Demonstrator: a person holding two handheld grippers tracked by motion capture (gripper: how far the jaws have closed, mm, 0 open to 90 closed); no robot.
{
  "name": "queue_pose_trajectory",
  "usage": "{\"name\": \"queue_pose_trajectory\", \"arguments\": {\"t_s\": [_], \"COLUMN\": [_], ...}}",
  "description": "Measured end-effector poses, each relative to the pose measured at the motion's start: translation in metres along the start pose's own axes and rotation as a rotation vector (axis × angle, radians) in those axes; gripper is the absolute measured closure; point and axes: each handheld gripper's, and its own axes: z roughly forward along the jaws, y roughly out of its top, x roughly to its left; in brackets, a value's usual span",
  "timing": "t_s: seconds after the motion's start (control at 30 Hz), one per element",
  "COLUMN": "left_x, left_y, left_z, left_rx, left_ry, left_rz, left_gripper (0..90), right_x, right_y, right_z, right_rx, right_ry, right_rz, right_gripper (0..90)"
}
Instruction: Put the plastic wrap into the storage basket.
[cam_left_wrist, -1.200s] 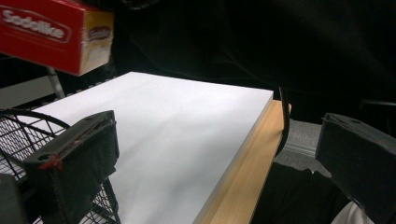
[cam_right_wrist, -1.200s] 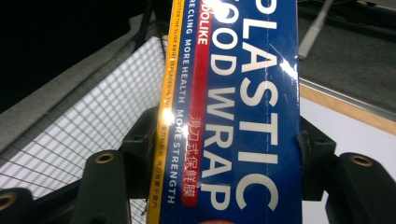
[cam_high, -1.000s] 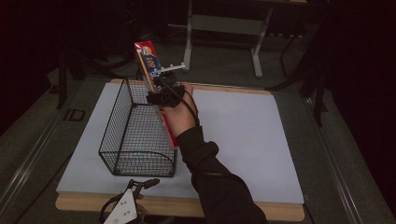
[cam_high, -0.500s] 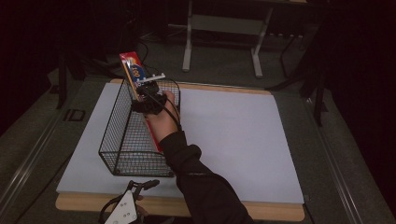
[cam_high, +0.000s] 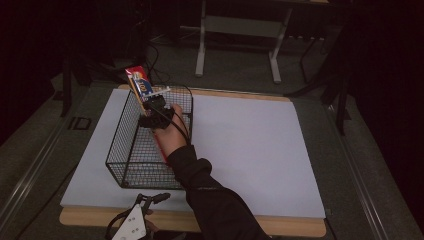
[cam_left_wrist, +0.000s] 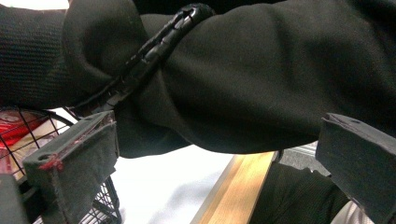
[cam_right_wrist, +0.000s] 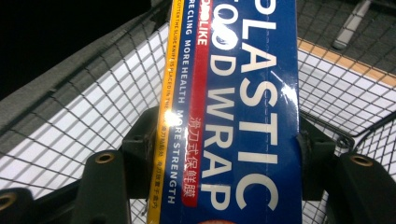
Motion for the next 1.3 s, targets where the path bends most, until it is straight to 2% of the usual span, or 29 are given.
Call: {"name": "queue_pose_trajectory", "arguments": {"t_s": [0.2,0.37,0.4,0.5,0.73,0.8,0.9,1.13,1.3], "left_x": [0.000,0.000,0.000,-0.001,0.000,0.000,0.000,0.000,0.000], "left_y": [0.000,0.000,0.000,0.000,0.000,0.000,0.000,0.000,0.000], "left_z": [0.000,0.000,0.000,0.000,0.000,0.000,0.000,0.000,0.000], "left_rx": [0.001,0.003,0.004,0.003,0.003,0.000,-0.001,0.003,0.000], "left_ry": [0.000,0.000,0.000,-0.001,0.004,0.006,0.006,0.006,0.009], "left_rz": [0.001,0.001,0.001,0.003,0.002,0.003,0.001,0.002,-0.003], "left_gripper": [0.0,0.0,0.0,0.0,0.0,0.0,0.0,0.0,0.0], "right_x": [-0.004,-0.004,-0.006,-0.003,-0.002,-0.003,-0.006,-0.011,-0.011], "right_y": [-0.006,-0.008,-0.009,-0.010,-0.014,-0.015,-0.021,-0.028,-0.031], "right_z": [0.007,0.006,0.006,0.007,0.008,0.010,0.015,0.021,0.023], "right_rx": [0.019,0.024,0.032,0.053,0.075,0.106,0.141,0.156,0.150], "right_ry": [-0.017,-0.008,0.011,0.000,0.005,-0.001,0.011,0.022,0.023], "right_rz": [-0.014,-0.014,0.007,-0.010,-0.014,-0.025,-0.015,0.005,-0.009], "right_gripper": [38.4,38.1,38.1,37.8,37.1,37.1,36.9,36.7,36.1]}}
